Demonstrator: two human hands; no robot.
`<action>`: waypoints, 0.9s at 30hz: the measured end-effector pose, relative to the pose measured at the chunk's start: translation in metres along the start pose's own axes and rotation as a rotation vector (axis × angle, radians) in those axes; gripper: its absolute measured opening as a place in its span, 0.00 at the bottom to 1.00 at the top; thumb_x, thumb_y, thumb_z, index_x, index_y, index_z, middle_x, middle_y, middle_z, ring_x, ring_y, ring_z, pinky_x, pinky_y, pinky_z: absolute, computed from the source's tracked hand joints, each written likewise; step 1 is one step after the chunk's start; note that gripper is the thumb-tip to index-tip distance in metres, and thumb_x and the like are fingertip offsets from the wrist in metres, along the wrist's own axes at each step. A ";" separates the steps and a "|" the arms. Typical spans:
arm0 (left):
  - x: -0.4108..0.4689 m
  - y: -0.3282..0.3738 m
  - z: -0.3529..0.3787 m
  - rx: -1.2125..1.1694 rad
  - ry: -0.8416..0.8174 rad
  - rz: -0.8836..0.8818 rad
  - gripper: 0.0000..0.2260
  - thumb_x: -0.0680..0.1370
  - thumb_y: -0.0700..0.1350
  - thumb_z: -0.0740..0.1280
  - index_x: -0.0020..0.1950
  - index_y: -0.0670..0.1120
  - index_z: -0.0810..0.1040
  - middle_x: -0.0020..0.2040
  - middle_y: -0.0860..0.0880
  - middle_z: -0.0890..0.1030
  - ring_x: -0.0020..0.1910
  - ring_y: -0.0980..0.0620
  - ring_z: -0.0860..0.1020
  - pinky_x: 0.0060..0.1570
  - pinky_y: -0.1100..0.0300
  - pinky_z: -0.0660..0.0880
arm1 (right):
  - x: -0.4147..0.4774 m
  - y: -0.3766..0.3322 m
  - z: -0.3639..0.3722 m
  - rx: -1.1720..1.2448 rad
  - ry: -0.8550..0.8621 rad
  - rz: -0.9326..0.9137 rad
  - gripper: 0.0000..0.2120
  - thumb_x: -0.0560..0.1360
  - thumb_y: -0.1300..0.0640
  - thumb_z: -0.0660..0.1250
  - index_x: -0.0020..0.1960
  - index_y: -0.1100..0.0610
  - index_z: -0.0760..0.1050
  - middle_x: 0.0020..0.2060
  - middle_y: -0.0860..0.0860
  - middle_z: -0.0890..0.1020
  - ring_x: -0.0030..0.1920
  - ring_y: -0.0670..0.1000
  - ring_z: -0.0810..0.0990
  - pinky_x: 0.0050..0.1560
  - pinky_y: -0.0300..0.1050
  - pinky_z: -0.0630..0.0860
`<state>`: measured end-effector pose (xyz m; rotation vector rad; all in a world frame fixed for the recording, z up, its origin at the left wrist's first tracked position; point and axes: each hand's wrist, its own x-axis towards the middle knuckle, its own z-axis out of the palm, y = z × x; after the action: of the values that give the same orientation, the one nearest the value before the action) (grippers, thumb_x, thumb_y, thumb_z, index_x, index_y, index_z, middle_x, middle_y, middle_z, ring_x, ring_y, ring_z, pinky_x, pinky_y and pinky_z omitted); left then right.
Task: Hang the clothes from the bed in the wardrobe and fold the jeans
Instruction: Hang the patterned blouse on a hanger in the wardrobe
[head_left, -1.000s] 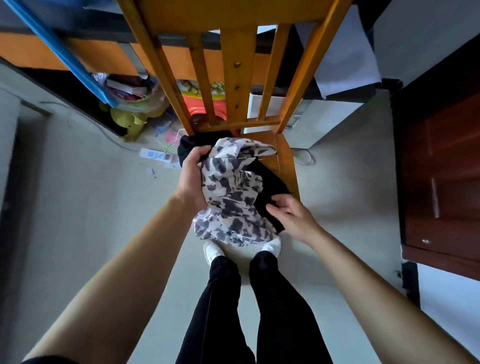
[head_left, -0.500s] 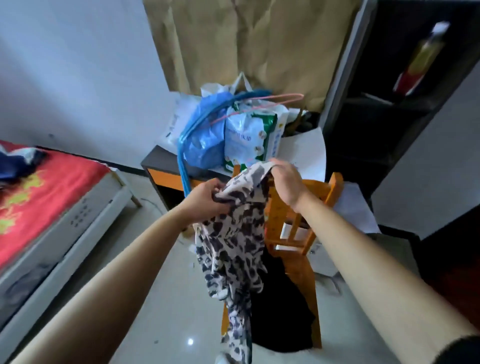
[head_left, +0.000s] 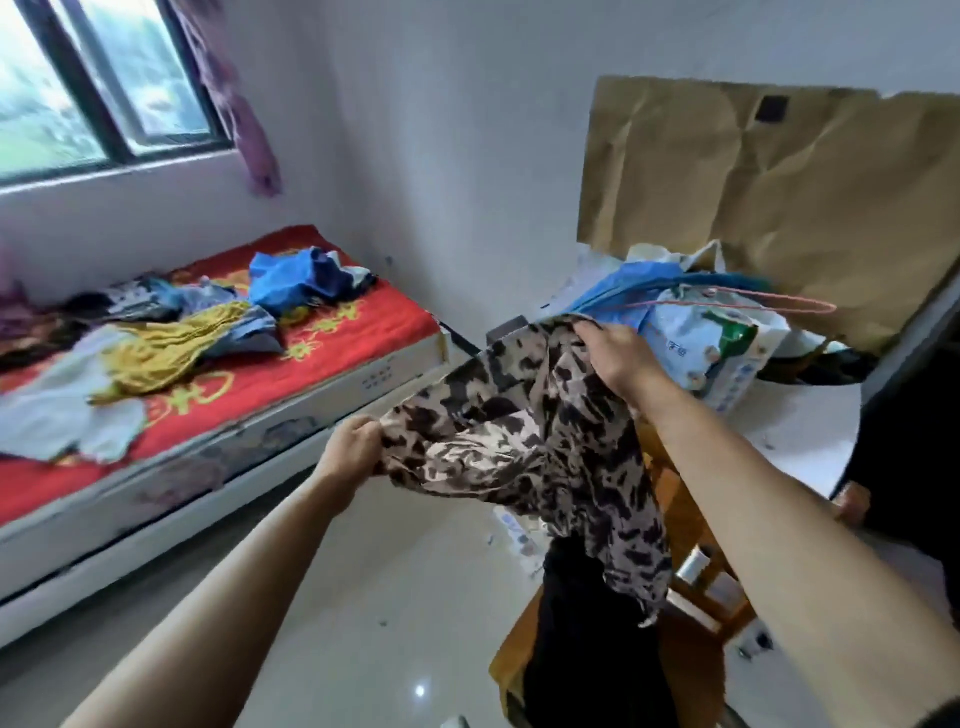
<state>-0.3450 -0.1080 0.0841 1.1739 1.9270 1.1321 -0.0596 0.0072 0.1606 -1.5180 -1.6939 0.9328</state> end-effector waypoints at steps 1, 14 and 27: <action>-0.012 -0.008 -0.011 -0.035 0.037 -0.022 0.13 0.78 0.33 0.56 0.35 0.43 0.72 0.30 0.49 0.74 0.28 0.55 0.71 0.25 0.65 0.68 | 0.000 -0.002 0.016 -0.015 -0.031 -0.003 0.17 0.83 0.50 0.57 0.53 0.60 0.79 0.52 0.60 0.81 0.56 0.59 0.77 0.54 0.49 0.70; -0.131 -0.119 -0.226 0.052 0.075 -0.375 0.22 0.70 0.38 0.71 0.58 0.45 0.62 0.44 0.45 0.72 0.35 0.55 0.75 0.34 0.59 0.77 | -0.052 -0.078 0.246 0.055 -0.502 -0.101 0.15 0.79 0.50 0.65 0.60 0.56 0.67 0.53 0.55 0.77 0.52 0.54 0.78 0.47 0.46 0.79; -0.196 -0.247 -0.424 0.459 0.632 -0.472 0.10 0.71 0.36 0.72 0.49 0.47 0.76 0.44 0.45 0.82 0.45 0.46 0.81 0.47 0.54 0.78 | -0.135 -0.244 0.472 -0.525 -1.083 -0.916 0.21 0.67 0.36 0.76 0.54 0.47 0.80 0.49 0.41 0.81 0.49 0.42 0.78 0.50 0.39 0.74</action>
<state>-0.7051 -0.4946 0.0675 0.5145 2.8666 0.8787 -0.5734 -0.1786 0.1213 -0.1888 -3.1599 0.8267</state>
